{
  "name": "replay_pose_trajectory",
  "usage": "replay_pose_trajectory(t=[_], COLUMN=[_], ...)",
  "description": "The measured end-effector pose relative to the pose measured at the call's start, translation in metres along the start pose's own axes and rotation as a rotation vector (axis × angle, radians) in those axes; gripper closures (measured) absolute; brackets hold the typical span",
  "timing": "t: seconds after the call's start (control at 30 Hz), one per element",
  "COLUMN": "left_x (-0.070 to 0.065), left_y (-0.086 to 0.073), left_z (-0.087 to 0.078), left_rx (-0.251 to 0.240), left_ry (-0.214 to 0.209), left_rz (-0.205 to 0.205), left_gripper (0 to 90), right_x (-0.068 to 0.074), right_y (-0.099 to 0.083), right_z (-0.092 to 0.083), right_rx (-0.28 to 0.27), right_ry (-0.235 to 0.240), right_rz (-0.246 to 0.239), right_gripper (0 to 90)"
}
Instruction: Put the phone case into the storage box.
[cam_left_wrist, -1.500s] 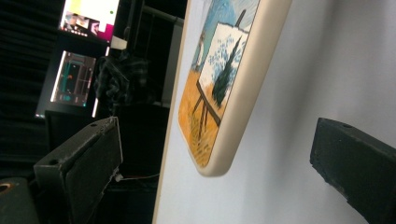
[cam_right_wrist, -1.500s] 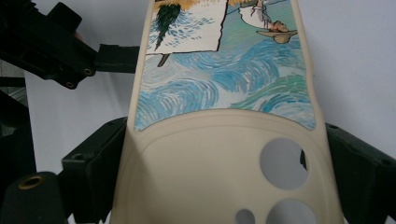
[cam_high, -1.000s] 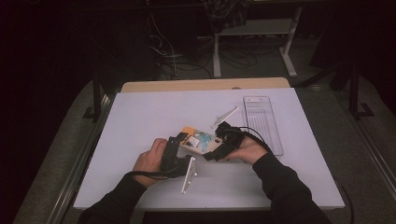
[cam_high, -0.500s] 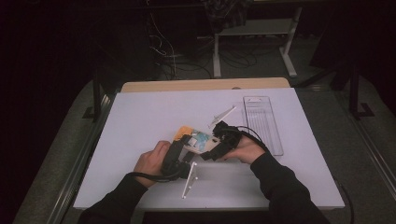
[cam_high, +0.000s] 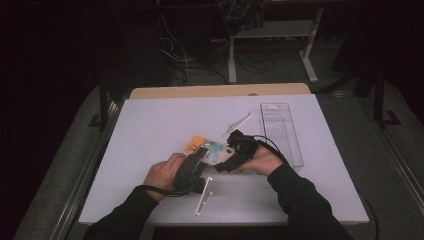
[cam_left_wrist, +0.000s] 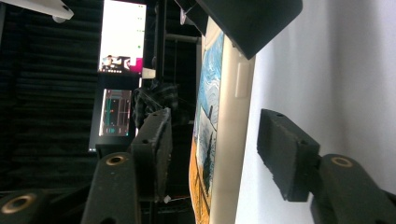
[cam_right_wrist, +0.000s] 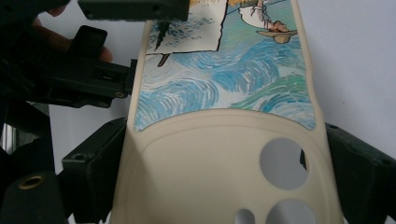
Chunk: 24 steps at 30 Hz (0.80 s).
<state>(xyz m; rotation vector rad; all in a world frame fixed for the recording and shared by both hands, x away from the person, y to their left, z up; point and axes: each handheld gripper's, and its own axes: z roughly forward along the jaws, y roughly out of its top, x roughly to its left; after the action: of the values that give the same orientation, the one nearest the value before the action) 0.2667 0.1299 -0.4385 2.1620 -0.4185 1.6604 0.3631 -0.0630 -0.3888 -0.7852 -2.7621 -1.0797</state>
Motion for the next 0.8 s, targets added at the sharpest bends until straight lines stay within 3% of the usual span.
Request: replay_pose_trajectory(t=[0.8], left_x=[0.0013], left_y=[0.0028], left_z=[-0.0019], left_rx=[0.019], left_ry=[-0.016], left_rz=[0.058], left_gripper=[65.6], right_x=[-0.0006], right_y=[-0.0002], right_z=[0.0022], right_rx=[0.006], right_ry=[0.010], right_rz=[-0.001], right_gripper=[9.6])
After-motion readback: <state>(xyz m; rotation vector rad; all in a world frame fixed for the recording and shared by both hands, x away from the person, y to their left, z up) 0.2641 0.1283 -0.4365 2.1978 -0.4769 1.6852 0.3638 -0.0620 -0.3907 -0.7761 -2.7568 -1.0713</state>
